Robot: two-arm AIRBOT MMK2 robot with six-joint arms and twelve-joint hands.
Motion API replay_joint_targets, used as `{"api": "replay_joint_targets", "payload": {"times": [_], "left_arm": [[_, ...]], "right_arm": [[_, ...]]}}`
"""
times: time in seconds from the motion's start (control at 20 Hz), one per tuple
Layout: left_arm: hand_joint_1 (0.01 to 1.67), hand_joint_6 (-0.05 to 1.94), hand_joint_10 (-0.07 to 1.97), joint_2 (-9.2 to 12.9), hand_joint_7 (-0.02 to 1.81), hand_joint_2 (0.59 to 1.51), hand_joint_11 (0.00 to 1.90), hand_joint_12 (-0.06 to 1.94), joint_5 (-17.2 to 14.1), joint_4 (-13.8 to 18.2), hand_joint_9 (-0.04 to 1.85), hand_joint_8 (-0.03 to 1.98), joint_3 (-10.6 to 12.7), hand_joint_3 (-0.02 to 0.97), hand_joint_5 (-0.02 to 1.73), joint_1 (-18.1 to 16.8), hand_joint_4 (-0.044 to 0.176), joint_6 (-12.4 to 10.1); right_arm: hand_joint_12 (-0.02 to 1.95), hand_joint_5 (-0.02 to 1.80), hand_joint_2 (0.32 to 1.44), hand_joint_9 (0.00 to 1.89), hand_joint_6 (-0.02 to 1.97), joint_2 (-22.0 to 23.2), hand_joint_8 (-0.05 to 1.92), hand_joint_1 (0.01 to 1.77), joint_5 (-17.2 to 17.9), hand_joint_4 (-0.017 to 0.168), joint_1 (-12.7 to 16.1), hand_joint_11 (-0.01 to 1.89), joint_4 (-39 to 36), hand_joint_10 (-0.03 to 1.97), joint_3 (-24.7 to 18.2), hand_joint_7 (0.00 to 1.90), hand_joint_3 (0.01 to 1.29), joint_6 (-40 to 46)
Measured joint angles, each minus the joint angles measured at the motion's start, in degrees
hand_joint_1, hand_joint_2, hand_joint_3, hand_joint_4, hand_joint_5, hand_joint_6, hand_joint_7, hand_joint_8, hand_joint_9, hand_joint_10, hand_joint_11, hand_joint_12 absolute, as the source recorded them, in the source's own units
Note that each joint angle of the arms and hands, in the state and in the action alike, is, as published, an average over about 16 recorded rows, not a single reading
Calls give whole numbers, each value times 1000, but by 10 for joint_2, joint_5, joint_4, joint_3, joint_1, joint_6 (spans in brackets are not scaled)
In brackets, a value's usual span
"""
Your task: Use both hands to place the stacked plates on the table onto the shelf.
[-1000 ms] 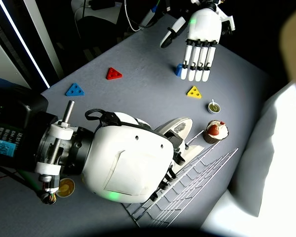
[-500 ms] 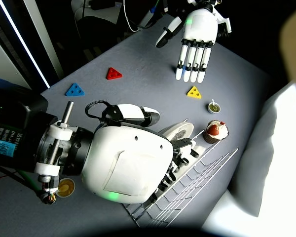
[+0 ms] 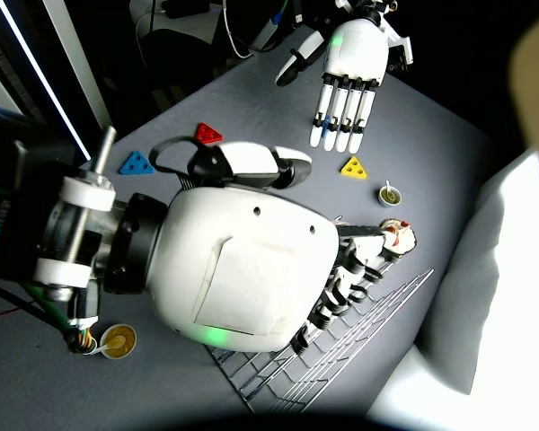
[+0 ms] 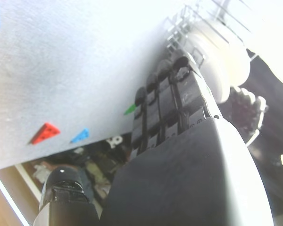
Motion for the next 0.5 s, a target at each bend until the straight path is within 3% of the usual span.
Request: {"api": "replay_joint_targets", "payload": {"times": [0.2, 0.5], "left_arm": [[14, 18, 12, 1, 208, 982, 206, 14, 2, 4, 211, 14, -8, -1, 163, -1, 0, 0], [14, 18, 12, 2, 196, 983, 197, 14, 4, 4, 196, 14, -21, -2, 147, 2, 1, 4]], "right_arm": [[14, 554, 971, 660, 17, 13, 16, 910, 25, 27, 8, 699, -97, 18, -22, 659, 13, -1], [11, 474, 974, 576, 17, 48, 16, 842, 112, 50, -12, 625, -277, 18, -74, 574, 12, -25]]}}
